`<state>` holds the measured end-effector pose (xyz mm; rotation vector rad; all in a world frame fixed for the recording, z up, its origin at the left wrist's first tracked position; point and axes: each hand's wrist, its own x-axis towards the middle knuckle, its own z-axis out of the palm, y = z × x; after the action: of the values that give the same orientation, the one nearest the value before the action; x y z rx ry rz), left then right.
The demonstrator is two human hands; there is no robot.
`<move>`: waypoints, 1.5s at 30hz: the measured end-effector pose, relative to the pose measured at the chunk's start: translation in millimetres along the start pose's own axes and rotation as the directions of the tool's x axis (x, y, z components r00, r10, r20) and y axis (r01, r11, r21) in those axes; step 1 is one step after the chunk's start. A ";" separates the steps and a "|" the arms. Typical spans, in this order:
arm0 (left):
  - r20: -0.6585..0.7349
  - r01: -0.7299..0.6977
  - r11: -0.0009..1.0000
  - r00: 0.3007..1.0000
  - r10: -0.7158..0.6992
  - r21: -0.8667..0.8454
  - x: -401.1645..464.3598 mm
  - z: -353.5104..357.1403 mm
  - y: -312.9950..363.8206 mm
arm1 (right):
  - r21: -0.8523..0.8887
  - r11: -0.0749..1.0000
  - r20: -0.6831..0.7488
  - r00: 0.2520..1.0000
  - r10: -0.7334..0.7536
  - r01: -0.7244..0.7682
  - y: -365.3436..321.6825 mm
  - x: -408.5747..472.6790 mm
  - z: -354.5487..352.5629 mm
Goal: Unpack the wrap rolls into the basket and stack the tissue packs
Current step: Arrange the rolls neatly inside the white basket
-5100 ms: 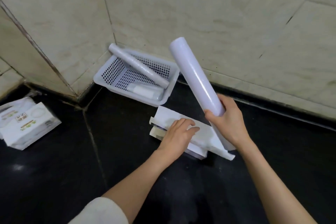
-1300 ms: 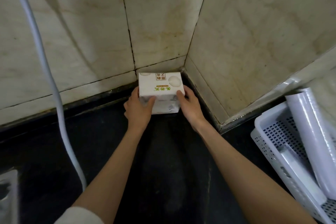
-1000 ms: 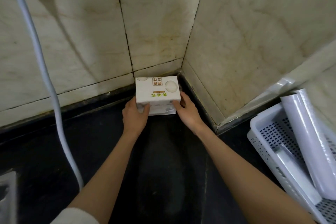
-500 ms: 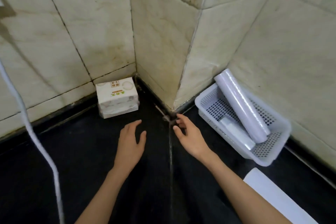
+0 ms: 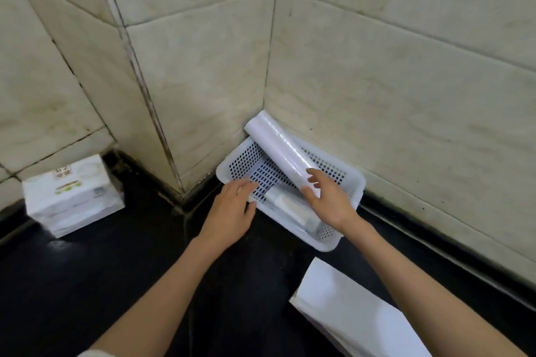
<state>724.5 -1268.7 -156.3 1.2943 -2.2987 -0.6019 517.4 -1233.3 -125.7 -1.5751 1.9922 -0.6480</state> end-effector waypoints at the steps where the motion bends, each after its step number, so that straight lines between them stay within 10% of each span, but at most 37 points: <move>1: 0.010 -0.028 1.000 1.000 0.028 0.010 13.0 4.4 3.4 | -0.030 0.999 0.001 1.000 0.020 -0.020 6.9 13.1 -6.0; 25: 0.122 -0.239 0.926 0.970 0.211 0.292 112.3 82.7 -20.3 | -0.378 0.914 0.076 0.978 0.194 -0.151 61.3 145.1 10.6; 30: 0.102 -0.255 0.926 0.966 0.235 0.278 112.6 77.8 -22.7 | -0.188 0.966 0.176 0.961 0.212 -0.179 66.4 143.5 12.1; 35: 0.161 -0.354 0.866 0.935 0.317 0.353 120.6 73.5 -24.1 | 0.178 0.974 -0.071 0.986 0.154 -0.139 65.6 118.9 1.4; 45: -0.003 -0.212 0.958 0.976 0.216 0.192 176.1 90.7 3.7 | 0.223 0.974 -0.256 0.966 0.028 0.031 60.4 82.3 -40.1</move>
<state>588.3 -1405.6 -200.5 1.1047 -2.4828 -0.2971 431.1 -1298.7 -143.0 -1.4147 2.0133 -1.0875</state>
